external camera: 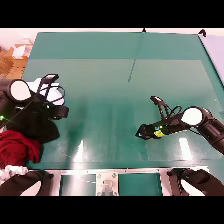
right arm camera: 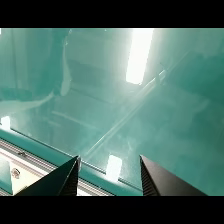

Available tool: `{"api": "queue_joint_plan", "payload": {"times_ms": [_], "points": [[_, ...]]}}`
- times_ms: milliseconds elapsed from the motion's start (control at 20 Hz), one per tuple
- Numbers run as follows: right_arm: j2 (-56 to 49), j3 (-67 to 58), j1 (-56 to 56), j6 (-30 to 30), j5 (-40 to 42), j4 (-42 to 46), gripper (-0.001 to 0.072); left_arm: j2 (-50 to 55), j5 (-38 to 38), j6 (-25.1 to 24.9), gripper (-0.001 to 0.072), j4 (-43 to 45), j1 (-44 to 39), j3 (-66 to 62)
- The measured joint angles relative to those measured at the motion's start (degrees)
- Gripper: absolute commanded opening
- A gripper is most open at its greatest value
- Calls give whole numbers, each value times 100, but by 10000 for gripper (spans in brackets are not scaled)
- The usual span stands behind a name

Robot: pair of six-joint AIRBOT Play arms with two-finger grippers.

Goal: Fold the shirts.

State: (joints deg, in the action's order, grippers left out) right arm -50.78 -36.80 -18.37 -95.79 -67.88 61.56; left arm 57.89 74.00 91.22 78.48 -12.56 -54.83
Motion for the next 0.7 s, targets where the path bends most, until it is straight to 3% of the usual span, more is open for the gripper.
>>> {"api": "queue_joint_plan", "payload": {"times_ms": [50,150,450,500,700], "points": [[2,0,0,2,37,0,423,0,-166,4,30,-26,0,0],[2,0,0,0,87,0,424,0,-634,15,607,9,0,0],[0,0,0,0,151,-2,424,562,-2514,214,608,1285,697,-308],[2,0,0,0,155,0,424,817,-2695,234,696,1392,911,-474],[2,0,0,0,166,2,428,2063,-3023,186,714,1622,1670,-1287]]}}
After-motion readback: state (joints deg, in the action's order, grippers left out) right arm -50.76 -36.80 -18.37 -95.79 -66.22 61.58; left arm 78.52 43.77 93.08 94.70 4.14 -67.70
